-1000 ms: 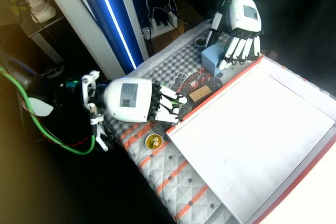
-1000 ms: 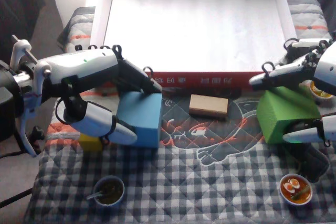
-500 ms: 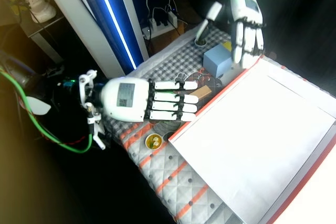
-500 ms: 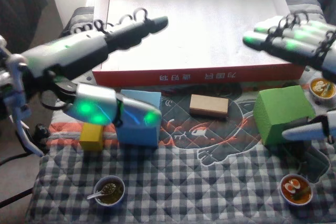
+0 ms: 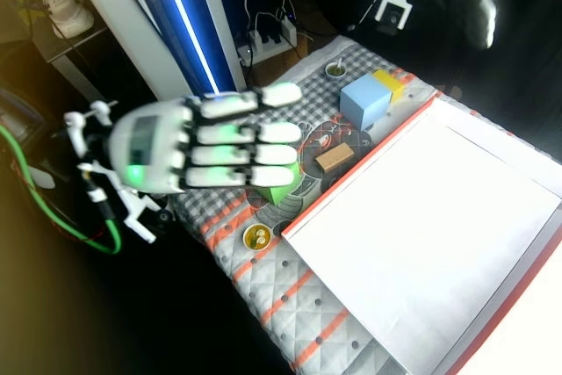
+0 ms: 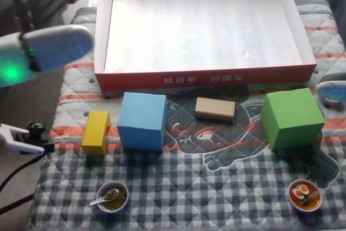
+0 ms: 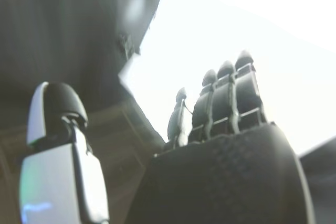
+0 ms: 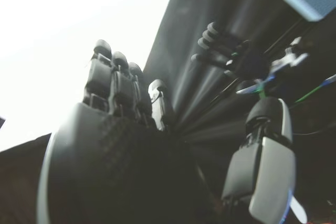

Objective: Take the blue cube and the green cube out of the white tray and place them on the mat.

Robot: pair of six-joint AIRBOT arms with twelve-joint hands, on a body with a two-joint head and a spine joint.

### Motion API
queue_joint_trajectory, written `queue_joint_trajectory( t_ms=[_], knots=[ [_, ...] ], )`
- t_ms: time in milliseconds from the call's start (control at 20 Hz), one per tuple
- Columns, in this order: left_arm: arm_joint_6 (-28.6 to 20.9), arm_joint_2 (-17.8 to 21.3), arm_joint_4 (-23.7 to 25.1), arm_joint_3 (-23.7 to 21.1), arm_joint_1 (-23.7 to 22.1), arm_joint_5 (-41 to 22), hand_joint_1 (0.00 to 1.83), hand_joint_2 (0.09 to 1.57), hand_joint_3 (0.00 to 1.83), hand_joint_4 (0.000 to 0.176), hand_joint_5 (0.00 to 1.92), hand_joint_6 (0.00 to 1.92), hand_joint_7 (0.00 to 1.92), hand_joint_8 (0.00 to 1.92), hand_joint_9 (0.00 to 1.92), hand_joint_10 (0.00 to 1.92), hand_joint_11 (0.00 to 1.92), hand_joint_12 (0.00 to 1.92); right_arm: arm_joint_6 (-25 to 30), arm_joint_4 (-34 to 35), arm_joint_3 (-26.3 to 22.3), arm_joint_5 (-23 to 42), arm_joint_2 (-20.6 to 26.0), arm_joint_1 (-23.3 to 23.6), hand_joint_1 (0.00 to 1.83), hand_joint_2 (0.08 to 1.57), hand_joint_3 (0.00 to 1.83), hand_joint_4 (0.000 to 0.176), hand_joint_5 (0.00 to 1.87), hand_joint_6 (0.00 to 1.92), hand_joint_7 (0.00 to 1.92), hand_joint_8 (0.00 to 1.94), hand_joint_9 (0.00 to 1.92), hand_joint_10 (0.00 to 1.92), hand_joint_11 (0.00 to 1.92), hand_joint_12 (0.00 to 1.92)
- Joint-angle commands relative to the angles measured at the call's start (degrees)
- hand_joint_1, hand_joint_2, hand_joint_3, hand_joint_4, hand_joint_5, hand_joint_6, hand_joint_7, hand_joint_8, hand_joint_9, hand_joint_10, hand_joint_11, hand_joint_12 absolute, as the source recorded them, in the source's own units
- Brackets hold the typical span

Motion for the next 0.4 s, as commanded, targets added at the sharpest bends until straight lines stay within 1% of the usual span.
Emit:
queue_joint_trajectory(
  t_ms=[0,50,100,150,200,250,300,350],
  knots=[
    [-1.21,0.73,-1.40,-0.27,0.43,-14.27,0.74,0.85,0.00,0.171,0.00,0.00,0.10,0.02,0.16,0.00,0.07,0.27,-1.01,1.18,-0.32,10.33,0.50,0.37,0.65,0.96,0.02,0.098,0.11,0.00,0.20,0.01,0.23,0.01,0.19,0.08],
    [-1.80,0.78,-2.08,-0.55,1.33,-17.23,0.69,0.84,0.00,0.157,0.00,0.00,0.12,0.00,0.21,0.00,0.01,0.59,-1.61,1.32,-0.65,11.99,0.60,0.29,0.60,0.99,0.01,0.090,0.10,0.00,0.24,0.01,0.28,0.01,0.26,0.11],
    [-2.76,0.70,-2.83,-0.73,2.30,-20.50,0.59,0.86,0.00,0.169,0.00,0.00,0.13,0.00,0.21,0.00,0.00,0.79,-2.27,1.59,-0.99,13.84,0.61,0.14,0.52,1.05,0.03,0.076,0.02,0.00,0.20,0.00,0.23,0.00,0.19,0.08],
    [-3.96,0.45,-3.73,-0.96,3.74,-24.38,0.52,0.90,0.01,0.160,0.00,0.00,0.10,0.00,0.19,0.00,0.00,0.77,-3.09,1.84,-1.41,16.32,0.61,-0.09,0.58,1.07,0.01,0.070,0.07,0.01,0.23,0.00,0.24,0.00,0.20,0.07],
    [-5.90,0.38,-4.56,-1.19,4.52,-25.08,0.50,0.92,0.01,0.156,0.01,0.00,0.11,0.00,0.17,0.00,0.00,0.61,-3.33,2.35,-1.99,17.18,0.61,-0.27,0.62,1.07,0.00,0.063,0.05,0.00,0.24,0.01,0.26,0.01,0.19,0.06],
    [-6.86,0.12,-4.52,-1.00,4.58,-25.08,0.50,0.96,0.01,0.113,0.03,0.00,0.11,0.00,0.18,0.01,0.00,0.57,-3.98,2.37,-2.84,17.18,1.02,-0.27,0.61,1.10,0.01,0.037,0.04,0.00,0.23,0.00,0.25,0.00,0.17,0.04],
    [-7.27,-0.21,-4.53,-0.77,4.59,-25.08,0.39,1.00,0.00,0.036,0.00,0.00,0.14,0.00,0.21,0.00,0.03,0.53,-5.90,2.26,-4.02,17.19,1.89,-0.27,0.33,1.21,0.02,0.032,0.03,0.00,0.12,0.00,0.19,0.00,0.17,0.03],
    [-7.51,-0.34,-4.54,-0.69,4.59,-25.08,0.36,1.00,0.00,0.009,0.00,0.00,0.16,0.00,0.21,0.00,0.05,0.44,-6.73,2.06,-4.36,17.19,2.10,-0.26,0.23,1.24,0.02,0.046,0.01,0.00,0.04,0.00,0.14,0.00,0.15,0.01]
  ],
)
